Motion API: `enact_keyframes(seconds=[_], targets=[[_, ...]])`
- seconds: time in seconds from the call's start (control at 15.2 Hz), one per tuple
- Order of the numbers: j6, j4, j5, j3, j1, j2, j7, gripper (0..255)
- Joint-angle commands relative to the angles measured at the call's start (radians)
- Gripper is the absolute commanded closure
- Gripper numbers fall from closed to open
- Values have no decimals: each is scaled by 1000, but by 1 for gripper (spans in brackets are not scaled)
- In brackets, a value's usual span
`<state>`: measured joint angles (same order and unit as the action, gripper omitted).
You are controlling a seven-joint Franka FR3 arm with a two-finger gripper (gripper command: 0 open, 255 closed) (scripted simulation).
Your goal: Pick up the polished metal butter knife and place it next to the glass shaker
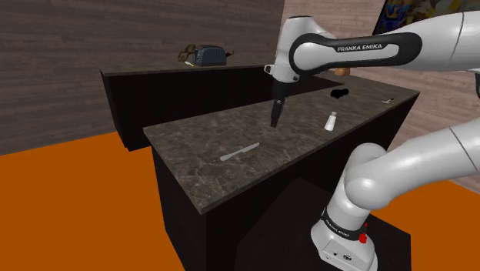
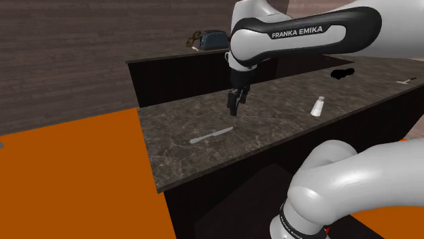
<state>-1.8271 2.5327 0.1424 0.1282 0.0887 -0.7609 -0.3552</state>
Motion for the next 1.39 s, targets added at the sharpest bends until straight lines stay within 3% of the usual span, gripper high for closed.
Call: enact_keyframes(seconds=[0.0,0.46,0.79,1.32], targets=[[-94,35,14,64,33,31,-138,0],[-383,59,-19,283,197,240,-610,0],[-535,17,-157,445,375,432,-1007,0],[-651,39,-252,486,435,540,-1103,0]])
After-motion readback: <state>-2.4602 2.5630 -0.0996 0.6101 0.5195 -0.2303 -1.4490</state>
